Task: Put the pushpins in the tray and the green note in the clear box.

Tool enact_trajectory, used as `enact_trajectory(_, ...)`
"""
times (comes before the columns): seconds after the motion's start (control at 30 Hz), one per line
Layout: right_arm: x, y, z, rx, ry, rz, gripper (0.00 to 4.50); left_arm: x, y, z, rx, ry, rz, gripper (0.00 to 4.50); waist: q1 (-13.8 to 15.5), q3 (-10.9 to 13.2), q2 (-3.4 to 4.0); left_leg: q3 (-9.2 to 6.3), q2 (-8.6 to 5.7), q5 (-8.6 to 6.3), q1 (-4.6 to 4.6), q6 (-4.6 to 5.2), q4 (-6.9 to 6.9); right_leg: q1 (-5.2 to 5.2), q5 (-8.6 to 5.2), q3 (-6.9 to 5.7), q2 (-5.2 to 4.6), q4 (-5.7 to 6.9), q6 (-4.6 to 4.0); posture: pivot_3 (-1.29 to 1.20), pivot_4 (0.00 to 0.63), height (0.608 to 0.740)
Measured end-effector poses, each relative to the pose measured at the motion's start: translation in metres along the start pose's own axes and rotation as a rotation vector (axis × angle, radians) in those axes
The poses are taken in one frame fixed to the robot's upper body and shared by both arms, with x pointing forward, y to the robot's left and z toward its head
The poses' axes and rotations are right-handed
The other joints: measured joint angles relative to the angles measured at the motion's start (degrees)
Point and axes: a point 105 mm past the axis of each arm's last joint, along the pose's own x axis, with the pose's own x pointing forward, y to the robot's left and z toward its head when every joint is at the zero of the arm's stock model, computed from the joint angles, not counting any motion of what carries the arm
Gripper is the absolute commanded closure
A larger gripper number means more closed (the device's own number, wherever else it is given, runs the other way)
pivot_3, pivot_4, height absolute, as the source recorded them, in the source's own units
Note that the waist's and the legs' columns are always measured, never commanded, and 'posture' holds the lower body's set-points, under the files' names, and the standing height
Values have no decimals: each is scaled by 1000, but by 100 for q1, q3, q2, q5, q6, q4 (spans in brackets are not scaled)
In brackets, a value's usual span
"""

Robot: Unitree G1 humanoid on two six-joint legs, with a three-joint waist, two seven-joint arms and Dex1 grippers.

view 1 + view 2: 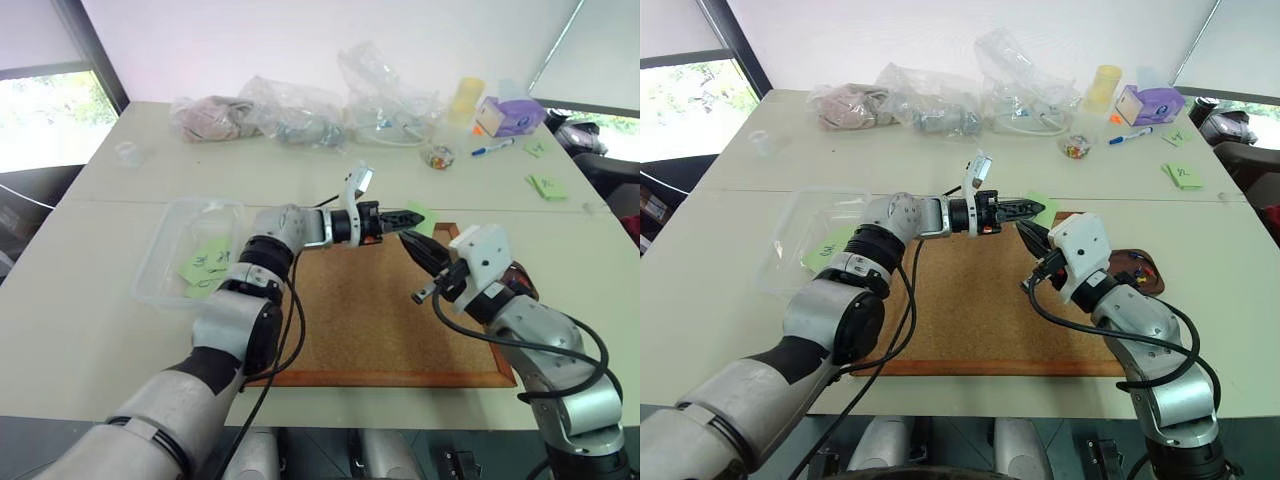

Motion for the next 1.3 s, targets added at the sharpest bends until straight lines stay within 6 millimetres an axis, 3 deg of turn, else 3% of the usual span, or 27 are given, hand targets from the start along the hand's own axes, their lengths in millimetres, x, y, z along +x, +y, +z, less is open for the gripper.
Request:
enact_trajectory(0.23, -1, -10, 6, 50, -58, -102, 4500, -6, 14, -4, 30, 0, 56, 4419, -2, 0, 0, 0, 1, 0, 0, 0, 0, 0, 3, 0, 1, 1, 5, 0, 150, 737)
enact_trajectory(0.37, -13, -41, 5, 119, -89, -325, 4500, -16, 18, -2, -19, -45, 48, 4419, -4, -1, 1, 2, 2, 0, 0, 0, 0, 0, 8, 0, -1, 1, 15, 0, 150, 737)
enact_trajectory(0.5, -43, -80, -45, 93, 126, -549, 4500, -38, 10, -5, 131, -63, 13, 4419, -9, -4, 7, 9, 2, 0, 1, -1, -1, 1, 9, 5, -5, 3, 15, 0, 150, 737)
enact_trajectory(0.6, -60, -93, -82, 78, 288, -603, 4500, -43, 0, -18, 252, -43, 4, 4419, -4, -5, 11, 12, 3, 1, 4, -3, 1, 1, 9, 5, -5, 10, 16, 0, 150, 737)
enact_trajectory(0.73, -69, -100, -110, 52, 392, -623, 4500, -42, -14, -24, 317, -72, 16, 4419, -7, -6, 13, 9, 2, 2, 6, -4, 6, 3, 9, 8, -4, 11, 16, 0, 150, 737)
enact_trajectory(0.83, -78, -106, -125, 34, 452, -635, 4500, -41, -25, -26, 337, -87, 1, 4419, -8, -8, 16, 8, 2, 2, 8, -4, 5, 4, 12, 10, -1, 12, 20, 0, 150, 737)
enact_trajectory(1.03, -84, -111, -129, 6, 474, -615, 4500, -44, -26, -28, 344, -103, 34, 4419, -9, -10, 21, 6, 2, 2, 10, -4, 5, 6, 13, 10, 1, 12, 23, 0, 150, 737)
enact_trajectory(1.17, -88, -112, -132, 14, 482, -619, 3161, -48, -22, -28, 341, -101, 53, 4500, -3, -10, 21, 7, 1, 2, 10, -4, 6, 6, 13, 10, 1, 12, 23, 0, 150, 737)
enact_trajectory(1.27, -90, -114, -132, 18, 482, -625, 1591, -48, -22, -28, 342, -99, 56, 4500, 1, -10, 21, 7, 1, 2, 10, -4, 7, 7, 13, 10, 0, 11, 23, 0, 150, 737)
enact_trajectory(1.3, -90, -115, -131, 17, 477, -632, 866, -47, -22, -28, 341, -99, 55, 4500, -2, -10, 21, 6, 1, 2, 10, -4, 7, 7, 13, 10, 0, 11, 24, 0, 150, 737)
